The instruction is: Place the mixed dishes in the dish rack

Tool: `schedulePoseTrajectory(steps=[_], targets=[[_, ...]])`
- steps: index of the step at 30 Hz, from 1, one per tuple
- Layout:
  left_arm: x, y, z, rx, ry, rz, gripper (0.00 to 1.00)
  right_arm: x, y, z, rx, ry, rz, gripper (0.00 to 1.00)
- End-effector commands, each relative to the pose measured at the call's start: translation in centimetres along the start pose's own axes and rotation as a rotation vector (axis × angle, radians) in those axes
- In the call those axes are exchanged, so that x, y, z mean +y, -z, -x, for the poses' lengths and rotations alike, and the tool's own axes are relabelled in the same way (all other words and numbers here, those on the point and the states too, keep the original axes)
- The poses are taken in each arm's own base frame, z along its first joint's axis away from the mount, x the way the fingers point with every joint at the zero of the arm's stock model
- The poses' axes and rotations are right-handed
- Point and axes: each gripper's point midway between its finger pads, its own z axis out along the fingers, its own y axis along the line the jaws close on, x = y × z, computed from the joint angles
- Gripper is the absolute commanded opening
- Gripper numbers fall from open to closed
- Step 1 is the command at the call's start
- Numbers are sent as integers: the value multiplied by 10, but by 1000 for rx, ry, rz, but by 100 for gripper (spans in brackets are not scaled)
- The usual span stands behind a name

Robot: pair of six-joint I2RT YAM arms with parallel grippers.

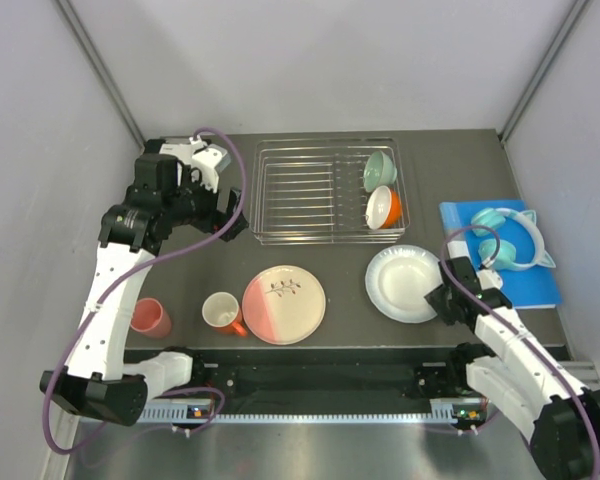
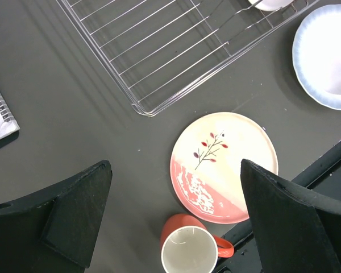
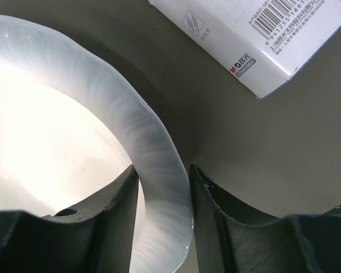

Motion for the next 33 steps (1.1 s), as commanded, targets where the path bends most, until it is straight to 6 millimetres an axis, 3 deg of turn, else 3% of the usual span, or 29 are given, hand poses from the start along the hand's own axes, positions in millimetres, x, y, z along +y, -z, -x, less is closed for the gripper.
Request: schedulePoseTrajectory(steps=[1,3,15,22,26,33], targets=[[0,10,10,-47,-32,20,99,7,3,8,-32,-43,37,7],[0,11,10,-49,-33,22,99,7,9,9,-32,-20,50,0],[-3,17,21,-81,-33,20,99,8,69,11,-25,101,227,0],[-5,22,29,-103,-27,18,99,9,69,13,-35,103,230,0],[-3,24,28,-97,-32,31,99,19,70,18,-45,127,252,0],[-1,19,28,-98,2,40,99,62,114,51,-163,348,408,0]])
